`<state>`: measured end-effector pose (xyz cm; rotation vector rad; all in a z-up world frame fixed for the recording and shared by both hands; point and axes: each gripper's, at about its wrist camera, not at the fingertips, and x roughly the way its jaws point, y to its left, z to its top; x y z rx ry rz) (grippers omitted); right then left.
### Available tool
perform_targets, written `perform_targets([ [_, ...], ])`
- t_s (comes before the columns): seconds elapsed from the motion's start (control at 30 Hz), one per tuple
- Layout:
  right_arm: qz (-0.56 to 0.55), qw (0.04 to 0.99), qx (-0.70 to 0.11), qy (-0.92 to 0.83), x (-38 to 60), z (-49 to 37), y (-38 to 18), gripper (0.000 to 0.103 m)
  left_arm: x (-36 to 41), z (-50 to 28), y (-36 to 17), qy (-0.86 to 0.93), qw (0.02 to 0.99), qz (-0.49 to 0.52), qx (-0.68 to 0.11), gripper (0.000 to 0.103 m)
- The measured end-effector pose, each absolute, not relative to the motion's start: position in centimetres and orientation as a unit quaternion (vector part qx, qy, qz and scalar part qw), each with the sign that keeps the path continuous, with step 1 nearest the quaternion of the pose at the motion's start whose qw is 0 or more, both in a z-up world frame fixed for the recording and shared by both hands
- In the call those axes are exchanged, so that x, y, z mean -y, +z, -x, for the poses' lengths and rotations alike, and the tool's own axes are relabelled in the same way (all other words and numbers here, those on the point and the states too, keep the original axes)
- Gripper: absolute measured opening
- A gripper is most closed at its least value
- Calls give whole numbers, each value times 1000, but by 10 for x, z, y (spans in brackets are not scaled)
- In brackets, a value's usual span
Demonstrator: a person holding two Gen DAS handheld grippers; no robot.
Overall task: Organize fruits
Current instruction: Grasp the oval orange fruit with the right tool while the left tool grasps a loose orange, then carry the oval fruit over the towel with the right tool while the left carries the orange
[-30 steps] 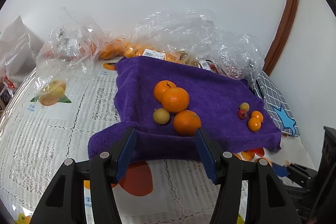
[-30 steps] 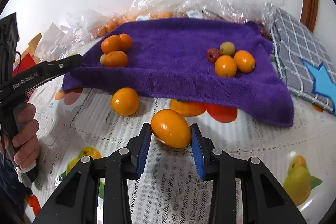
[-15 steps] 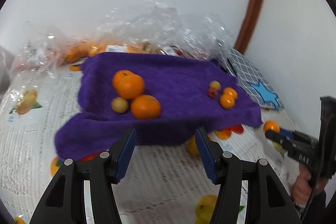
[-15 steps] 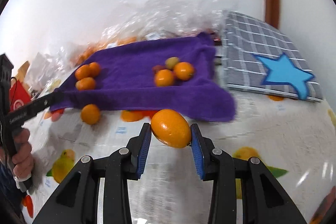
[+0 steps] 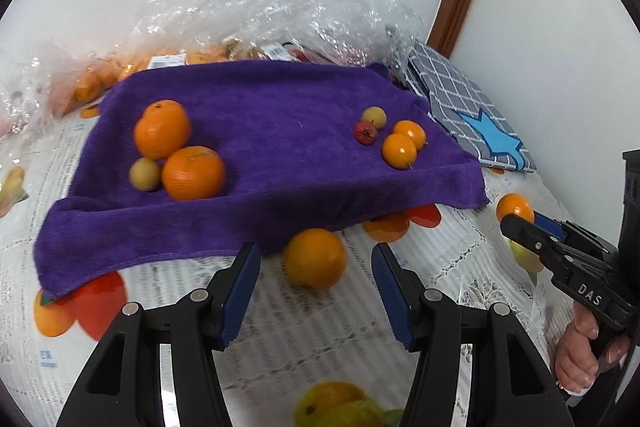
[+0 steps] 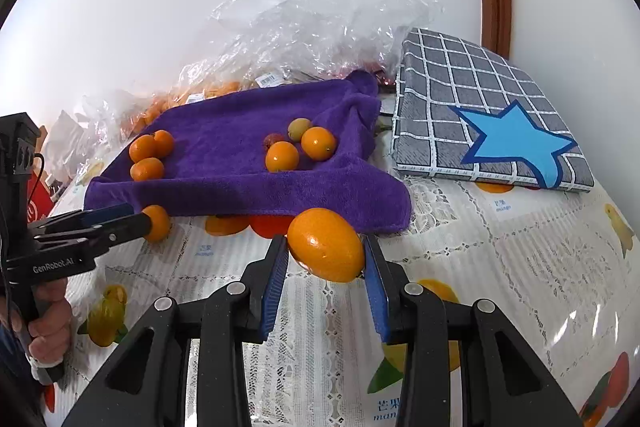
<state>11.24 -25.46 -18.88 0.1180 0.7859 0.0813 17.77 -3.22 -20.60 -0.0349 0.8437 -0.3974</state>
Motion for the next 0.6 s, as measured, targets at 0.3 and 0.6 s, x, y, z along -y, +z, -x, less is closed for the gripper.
perform_targets([
  [0.3, -58, 921, -384, 38, 255, -113, -190, 38, 38, -186, -215, -175, 884, 15, -434, 33],
  [0.6, -56, 923, -377, 45, 255, -111, -189, 38, 28, -183, -210, -172, 894, 44, -413, 33],
])
